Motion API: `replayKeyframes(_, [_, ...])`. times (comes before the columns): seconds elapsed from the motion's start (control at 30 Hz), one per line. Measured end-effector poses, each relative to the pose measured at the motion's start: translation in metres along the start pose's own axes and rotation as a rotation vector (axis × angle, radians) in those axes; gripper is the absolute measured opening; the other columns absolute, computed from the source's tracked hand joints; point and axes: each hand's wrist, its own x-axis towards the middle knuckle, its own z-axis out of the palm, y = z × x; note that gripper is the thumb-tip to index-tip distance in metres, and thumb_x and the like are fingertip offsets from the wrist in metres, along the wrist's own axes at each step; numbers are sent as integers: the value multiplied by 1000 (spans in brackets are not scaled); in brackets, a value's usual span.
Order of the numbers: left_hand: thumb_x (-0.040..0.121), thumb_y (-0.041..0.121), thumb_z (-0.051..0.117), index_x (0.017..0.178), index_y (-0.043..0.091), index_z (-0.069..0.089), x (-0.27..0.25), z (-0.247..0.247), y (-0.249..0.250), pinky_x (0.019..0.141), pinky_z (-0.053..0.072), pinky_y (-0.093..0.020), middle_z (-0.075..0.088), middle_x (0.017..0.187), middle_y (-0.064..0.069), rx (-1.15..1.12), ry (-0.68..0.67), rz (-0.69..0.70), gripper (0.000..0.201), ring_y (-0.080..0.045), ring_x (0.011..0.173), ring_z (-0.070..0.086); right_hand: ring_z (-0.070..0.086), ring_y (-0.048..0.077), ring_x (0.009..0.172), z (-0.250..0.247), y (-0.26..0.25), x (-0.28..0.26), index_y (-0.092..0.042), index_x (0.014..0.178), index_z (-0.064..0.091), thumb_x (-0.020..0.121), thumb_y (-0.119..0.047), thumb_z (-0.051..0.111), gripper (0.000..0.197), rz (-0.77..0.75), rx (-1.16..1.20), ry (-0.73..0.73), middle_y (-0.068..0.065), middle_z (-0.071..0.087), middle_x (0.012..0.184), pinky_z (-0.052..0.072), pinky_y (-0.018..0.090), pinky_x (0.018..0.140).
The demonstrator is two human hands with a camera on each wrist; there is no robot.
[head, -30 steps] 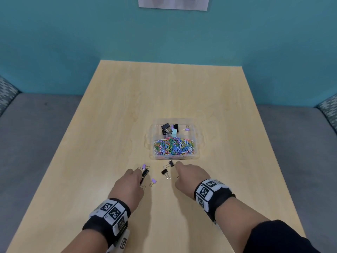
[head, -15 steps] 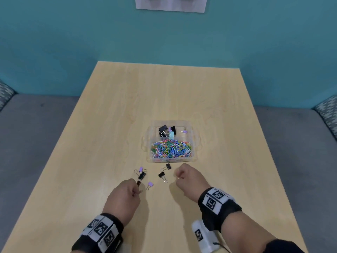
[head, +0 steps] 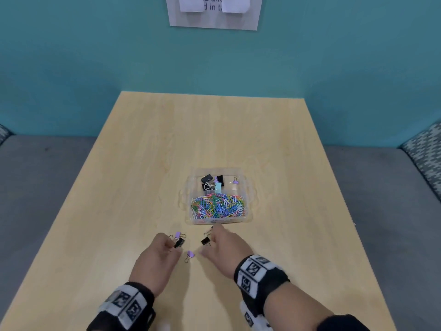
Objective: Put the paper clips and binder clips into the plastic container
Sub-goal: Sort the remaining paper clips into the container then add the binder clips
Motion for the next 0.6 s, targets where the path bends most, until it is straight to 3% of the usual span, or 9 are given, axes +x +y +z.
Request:
replayKeyframes(0.1, [85,53,53,94,26,36,-1,7,3,56,37,-32,58,81,5,421,-59,140,34,-19,68,51,60,29,84,10,-3,4,-21,101,38,85,-52,57,40,-111,-266,-22,2,62,98,46,38,65])
replayKeyframes(0.2, [92,48,42,101,24,32,4,13,2,61,40,-34,58,91,2,536,-70,192,28,-23,78,53,61,35,85,15,-2,9,-17,100,36,94,-37,50,25,-162,-354,8,8,65,95,45,40,64])
replayKeyframes(0.37, [94,42,38,95,23,27,6,13,3,58,34,-34,50,82,3,557,-104,185,21,-23,71,47,52,32,68,15,-2,11,-16,99,37,96,-25,44,12,-198,-423,-8,9,63,86,37,37,55])
replayKeyframes(0.47, [92,48,42,91,26,25,5,9,4,59,42,-34,54,77,3,424,-67,136,27,-25,67,53,59,35,76,14,-2,12,-15,100,38,92,-18,49,13,-176,-412,-25,11,64,90,39,36,57])
replayKeyframes(0.53, [90,52,45,94,29,28,6,8,3,65,47,-34,63,92,6,361,-37,107,29,-27,77,60,60,36,85,11,-3,12,-15,102,40,91,-21,53,18,-143,-373,-61,11,63,96,41,37,62])
replayKeyframes(0.6, [90,52,46,90,32,28,11,9,2,67,45,-33,61,117,12,347,-51,86,26,-27,86,60,60,35,87,7,-2,12,-14,103,42,90,-21,55,20,-125,-356,-101,12,62,98,42,36,64])
